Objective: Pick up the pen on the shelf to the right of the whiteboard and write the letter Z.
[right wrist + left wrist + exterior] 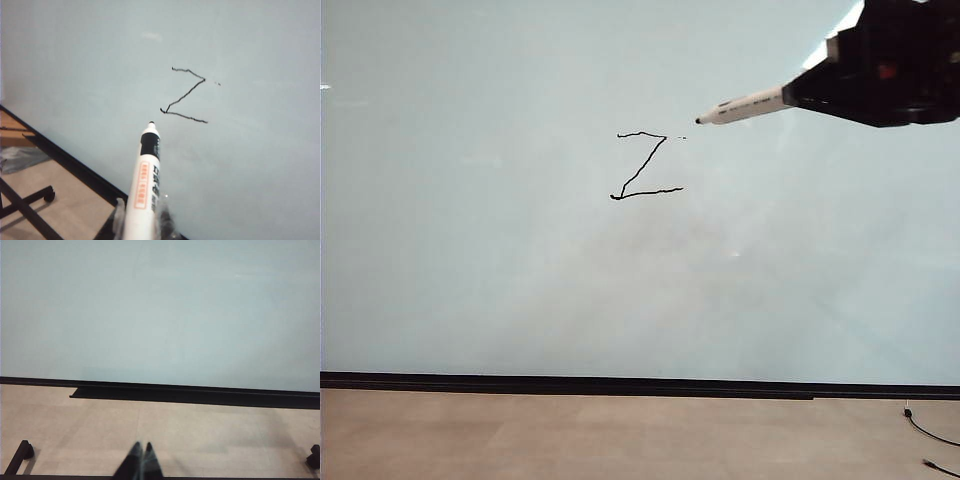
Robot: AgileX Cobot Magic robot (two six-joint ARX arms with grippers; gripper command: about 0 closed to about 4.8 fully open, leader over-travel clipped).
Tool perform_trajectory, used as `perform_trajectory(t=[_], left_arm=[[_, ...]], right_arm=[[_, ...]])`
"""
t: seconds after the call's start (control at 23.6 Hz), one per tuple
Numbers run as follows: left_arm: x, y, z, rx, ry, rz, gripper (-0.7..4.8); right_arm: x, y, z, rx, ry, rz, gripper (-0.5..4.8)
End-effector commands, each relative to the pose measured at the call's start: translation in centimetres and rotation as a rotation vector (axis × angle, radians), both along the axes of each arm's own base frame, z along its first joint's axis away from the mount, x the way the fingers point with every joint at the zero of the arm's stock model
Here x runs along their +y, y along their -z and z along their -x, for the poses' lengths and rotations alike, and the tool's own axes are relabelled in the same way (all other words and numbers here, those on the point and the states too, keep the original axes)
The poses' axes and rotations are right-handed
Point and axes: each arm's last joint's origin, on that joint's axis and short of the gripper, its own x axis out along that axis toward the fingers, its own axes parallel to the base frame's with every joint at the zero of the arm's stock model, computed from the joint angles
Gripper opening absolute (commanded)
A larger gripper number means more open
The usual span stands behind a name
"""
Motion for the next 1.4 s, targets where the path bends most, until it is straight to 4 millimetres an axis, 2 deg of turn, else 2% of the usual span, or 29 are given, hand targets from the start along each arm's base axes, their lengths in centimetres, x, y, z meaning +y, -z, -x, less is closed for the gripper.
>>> perform_trajectory(t=[0.04,0.93,1.23,1.4], left_arm=[[0.0,-0.2,0.0,-0.013,0.001,-0.004,-0.04],[0.0,-0.2,0.0,-0.013,0.001,-0.004,-0.05],[0.0,-0.2,0.0,-0.013,0.001,-0.004,-0.05],[0.0,-0.2,0.0,-0.013,0.002,-0.004,-0.04]], right_arm=[[-0.2,-0.1,0.4,0.020,-0.016,0.022,-0.06],[-3.2,1.4,3.6,0.001,-0.020,0.001,-0.06],[-4.8,1.5,4.8,-0.014,0.053,-0.010,-0.06],[-5.0,1.6,4.5,-0.007,0.081,-0.002,-0.06]])
